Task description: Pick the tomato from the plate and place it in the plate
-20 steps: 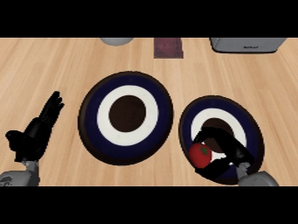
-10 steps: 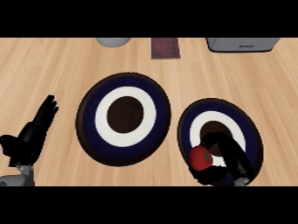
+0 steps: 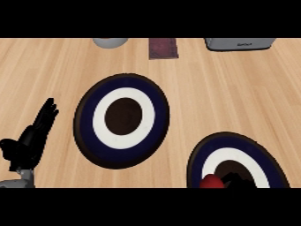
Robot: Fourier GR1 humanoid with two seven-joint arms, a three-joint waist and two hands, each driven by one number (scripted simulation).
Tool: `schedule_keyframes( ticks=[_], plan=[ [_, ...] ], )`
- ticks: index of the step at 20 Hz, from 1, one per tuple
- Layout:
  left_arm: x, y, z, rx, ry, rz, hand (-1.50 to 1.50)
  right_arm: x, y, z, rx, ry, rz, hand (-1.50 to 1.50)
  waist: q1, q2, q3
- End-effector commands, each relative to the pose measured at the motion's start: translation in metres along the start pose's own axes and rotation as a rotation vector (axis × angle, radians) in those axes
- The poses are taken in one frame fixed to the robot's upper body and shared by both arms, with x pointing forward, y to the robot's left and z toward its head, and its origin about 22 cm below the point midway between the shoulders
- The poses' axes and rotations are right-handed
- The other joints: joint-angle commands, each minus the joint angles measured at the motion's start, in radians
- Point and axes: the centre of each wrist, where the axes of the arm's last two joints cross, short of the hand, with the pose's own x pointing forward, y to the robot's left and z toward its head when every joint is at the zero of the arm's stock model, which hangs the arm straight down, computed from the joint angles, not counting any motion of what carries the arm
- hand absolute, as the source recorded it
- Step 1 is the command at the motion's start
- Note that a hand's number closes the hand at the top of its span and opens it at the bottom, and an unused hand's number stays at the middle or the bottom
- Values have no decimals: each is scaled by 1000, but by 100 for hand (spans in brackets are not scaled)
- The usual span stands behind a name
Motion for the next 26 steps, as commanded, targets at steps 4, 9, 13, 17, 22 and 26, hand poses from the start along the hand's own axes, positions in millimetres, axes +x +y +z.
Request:
schedule_keyframes(
  ticks=[4,9,13,17,22,26],
  plan=[
    [8,13,-4,-13,-11,0,0,31,-35,71,-228,-55,13,150,28,10,2],
    [8,-3,-4,-16,-14,2,0,69,-46,86,-411,-131,-40,150,30,11,3],
    [-1,-20,-5,-31,-1,-18,0,83,-77,99,-441,-165,-26,150,33,13,3],
    [2,-3,-2,-25,-14,1,0,120,-76,98,-423,-198,-85,150,41,15,2],
    [-2,-6,-9,-44,-19,-22,0,138,-74,75,-385,-237,-55,150,51,22,2],
    [16,8,-14,-57,-45,-4,0,150,-63,76,-316,-287,-77,150,69,25,2]
  ],
)
